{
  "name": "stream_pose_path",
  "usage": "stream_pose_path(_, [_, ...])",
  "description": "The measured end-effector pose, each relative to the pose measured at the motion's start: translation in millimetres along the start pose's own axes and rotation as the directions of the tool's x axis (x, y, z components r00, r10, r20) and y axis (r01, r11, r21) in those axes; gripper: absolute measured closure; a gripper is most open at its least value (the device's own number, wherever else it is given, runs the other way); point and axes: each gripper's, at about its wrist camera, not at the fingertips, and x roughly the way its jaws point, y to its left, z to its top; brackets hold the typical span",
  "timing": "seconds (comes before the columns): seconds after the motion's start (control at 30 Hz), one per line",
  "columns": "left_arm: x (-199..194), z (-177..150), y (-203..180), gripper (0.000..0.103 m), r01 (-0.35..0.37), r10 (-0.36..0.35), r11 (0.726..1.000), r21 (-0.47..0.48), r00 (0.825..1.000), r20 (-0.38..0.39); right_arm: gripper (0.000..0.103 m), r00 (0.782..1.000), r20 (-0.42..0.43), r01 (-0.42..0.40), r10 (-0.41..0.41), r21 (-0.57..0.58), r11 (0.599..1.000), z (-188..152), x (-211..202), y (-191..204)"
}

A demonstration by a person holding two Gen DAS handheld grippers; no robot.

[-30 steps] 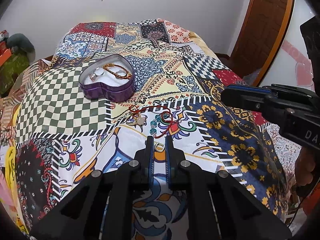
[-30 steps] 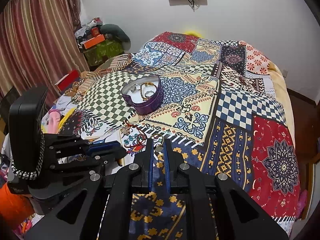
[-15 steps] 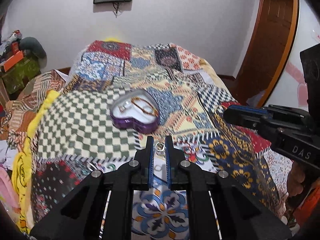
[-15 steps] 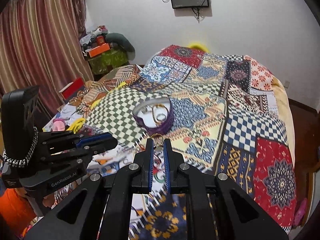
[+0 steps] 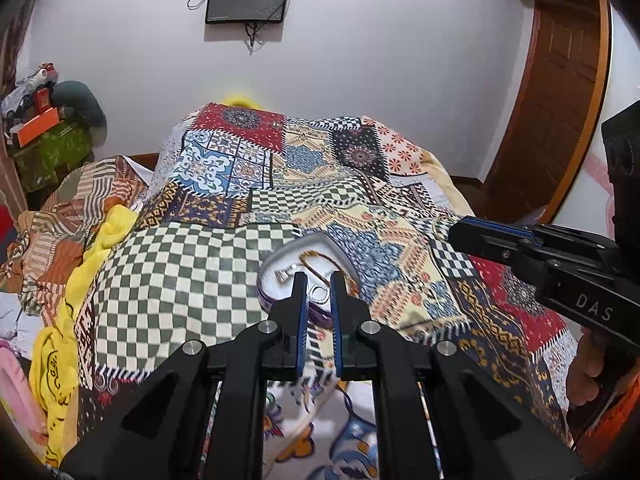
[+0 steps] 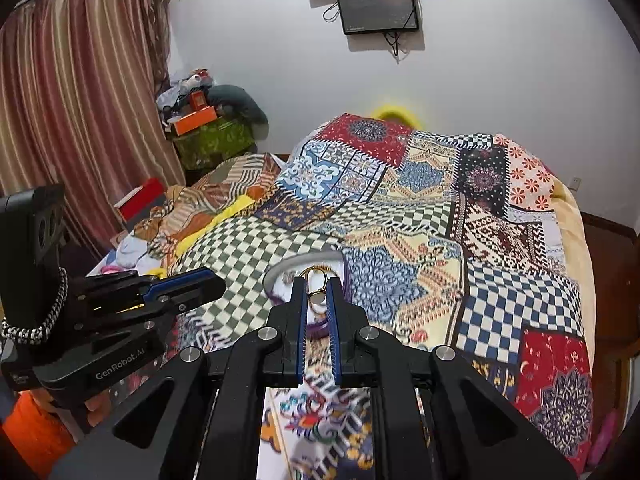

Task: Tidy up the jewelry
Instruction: 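Carry the ring and earring over the purple heart tin with both tools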

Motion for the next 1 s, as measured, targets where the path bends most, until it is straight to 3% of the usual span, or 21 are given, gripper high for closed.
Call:
stream_pose_path(0.4, [34,18,19,0.094,0.015,-0.016,1.000,-0.007,1.000,-0.019,0.094,0.998,-0.056,0.029,-0.030,-0.030,0.999,18,49,-1])
stream_pose_path(0.67, [71,15,37,0.094,0.040,-0.045,0.998,-0.054,0.994,-0.099,0.094,0.987,-0.155,0.028,-0.038,-0.068,0.997,23,85,-4])
stream_pose_path(1.0, [98,3,37,0.094,0.050,-0.056,0.998,-0.036,0.982,-0.180,0.094,0.962,-0.271,-0.033,0.019,-0.045,0.998,18,119,-8])
